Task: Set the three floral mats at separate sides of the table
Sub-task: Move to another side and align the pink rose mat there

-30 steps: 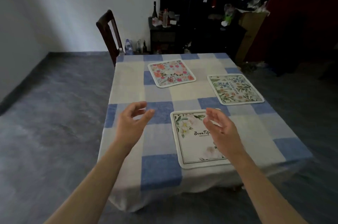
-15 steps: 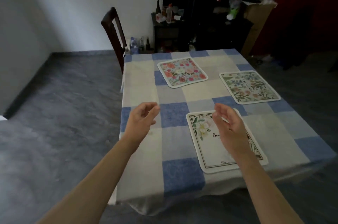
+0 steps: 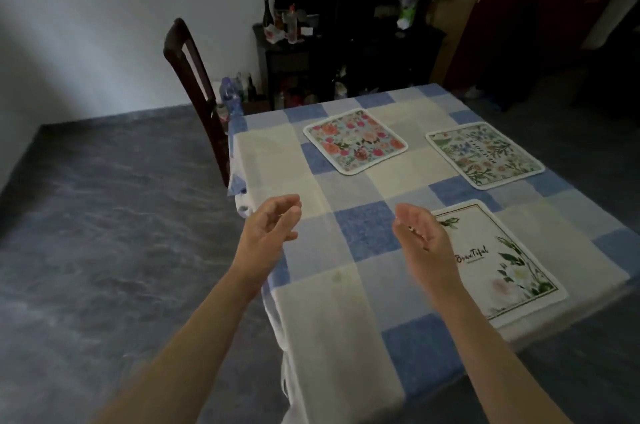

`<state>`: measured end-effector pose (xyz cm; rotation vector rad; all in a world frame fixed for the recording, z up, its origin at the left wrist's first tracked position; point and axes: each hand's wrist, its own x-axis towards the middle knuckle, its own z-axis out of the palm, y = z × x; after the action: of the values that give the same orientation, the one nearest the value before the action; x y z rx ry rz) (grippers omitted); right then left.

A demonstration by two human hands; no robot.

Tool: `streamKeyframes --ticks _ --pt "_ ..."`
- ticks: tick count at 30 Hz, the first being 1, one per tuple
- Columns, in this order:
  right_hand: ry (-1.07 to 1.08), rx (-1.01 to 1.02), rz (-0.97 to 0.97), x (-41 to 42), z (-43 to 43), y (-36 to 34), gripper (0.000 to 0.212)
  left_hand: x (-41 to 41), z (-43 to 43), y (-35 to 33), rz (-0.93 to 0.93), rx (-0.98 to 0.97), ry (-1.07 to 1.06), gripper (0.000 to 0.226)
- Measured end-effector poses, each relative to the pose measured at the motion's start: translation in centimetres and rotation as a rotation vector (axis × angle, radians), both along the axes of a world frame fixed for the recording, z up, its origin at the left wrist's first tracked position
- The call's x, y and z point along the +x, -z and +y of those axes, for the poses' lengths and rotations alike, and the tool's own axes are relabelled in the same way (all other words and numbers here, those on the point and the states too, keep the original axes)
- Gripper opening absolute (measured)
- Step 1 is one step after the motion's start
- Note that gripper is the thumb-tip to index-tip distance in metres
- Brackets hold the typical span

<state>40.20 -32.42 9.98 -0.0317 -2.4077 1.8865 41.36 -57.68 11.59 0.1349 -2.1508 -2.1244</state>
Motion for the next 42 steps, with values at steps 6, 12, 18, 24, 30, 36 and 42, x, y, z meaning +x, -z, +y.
streamKeyframes --ticks 6,12,18,24,30,36,42 --pt "0.019 0.048 0.008 2.4 -11.6 -1.3 0.035 -0.2 -9.9 0.1 0.003 0.017 0.078 0.026" --pt "0.058 0.172 0.049 0.8 -16.2 -3.9 0.036 -3.3 -15.3 -1.2 0.015 0.021 0.093 0.026" --pt "0.148 0.179 0.069 -3.7 -18.9 -2.5 0.033 -7.6 -17.6 0.2 -0.041 -0.038 0.131 0.03" --pt "0.226 0.149 0.048 -10.1 -21.4 0.2 0.038 -15.8 -20.0 0.2 -0.027 -0.181 0.201 0.034" --pt "0.328 0.138 0.1 -17.3 -23.1 -0.9 0.029 -24.4 -21.7 -0.5 -0.009 -0.201 0.224 0.044" --pt "0.423 0.209 -0.001 -21.5 -24.0 1.0 0.033 -31.0 -22.2 1.9 -0.046 -0.209 0.341 0.026" --pt "0.626 0.252 0.014 -26.1 -27.8 0.8 0.034 -39.5 -25.2 1.4 -0.009 -0.213 0.501 0.026"
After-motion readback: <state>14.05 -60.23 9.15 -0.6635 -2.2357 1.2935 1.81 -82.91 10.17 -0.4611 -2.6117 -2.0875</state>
